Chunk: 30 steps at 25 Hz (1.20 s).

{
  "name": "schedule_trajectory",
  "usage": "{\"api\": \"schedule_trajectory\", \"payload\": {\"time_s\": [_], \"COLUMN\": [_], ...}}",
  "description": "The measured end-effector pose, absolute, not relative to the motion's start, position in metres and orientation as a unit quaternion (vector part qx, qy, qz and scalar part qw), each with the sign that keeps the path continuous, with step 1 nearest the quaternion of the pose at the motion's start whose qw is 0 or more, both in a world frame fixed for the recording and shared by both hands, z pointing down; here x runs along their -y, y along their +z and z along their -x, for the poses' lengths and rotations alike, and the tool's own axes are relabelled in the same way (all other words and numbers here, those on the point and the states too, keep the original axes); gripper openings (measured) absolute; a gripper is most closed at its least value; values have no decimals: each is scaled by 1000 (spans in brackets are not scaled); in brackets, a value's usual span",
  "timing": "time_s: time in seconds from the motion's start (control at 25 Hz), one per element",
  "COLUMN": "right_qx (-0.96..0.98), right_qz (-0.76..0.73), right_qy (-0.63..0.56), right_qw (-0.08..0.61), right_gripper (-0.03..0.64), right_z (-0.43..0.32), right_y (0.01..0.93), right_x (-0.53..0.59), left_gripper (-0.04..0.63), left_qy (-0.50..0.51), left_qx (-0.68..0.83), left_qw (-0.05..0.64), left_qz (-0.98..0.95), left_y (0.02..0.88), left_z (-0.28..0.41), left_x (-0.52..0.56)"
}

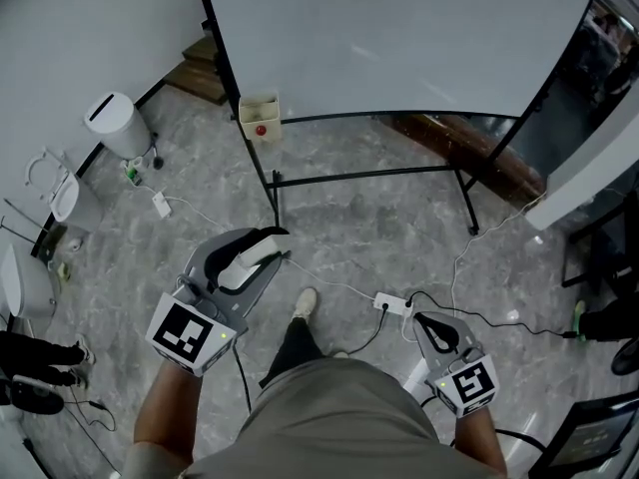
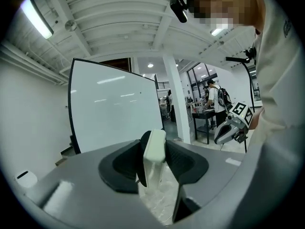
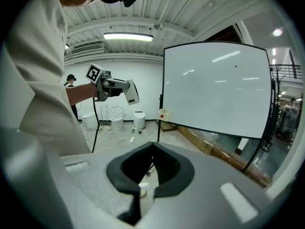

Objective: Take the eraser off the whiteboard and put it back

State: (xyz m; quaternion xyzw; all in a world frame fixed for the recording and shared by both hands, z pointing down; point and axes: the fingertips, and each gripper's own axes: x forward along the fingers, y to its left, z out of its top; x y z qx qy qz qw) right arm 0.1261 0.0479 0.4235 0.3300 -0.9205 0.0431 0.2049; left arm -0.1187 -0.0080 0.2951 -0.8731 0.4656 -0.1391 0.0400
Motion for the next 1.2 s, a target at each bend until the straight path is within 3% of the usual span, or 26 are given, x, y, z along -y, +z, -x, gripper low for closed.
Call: {"api": "schedule_trajectory", "payload": {"time_s": [0.44,1.2], "right_qx": [910,877], "right_qz": [-355,-425], "right_qy": [51,62], "right_qw": [208,214], "right_gripper": [3,3], "right_z": [-140,-86], "right_y": [426,416], "right_x": [-30,76], "left_gripper": [170,169], "left_qy": [-141,-182], "left_qx": [-451,-422], "left_qw": [57,78], "left_qz": [880,885], "left_y": [293,330], "left_z": [126,226], "left_x": [61,286]}}
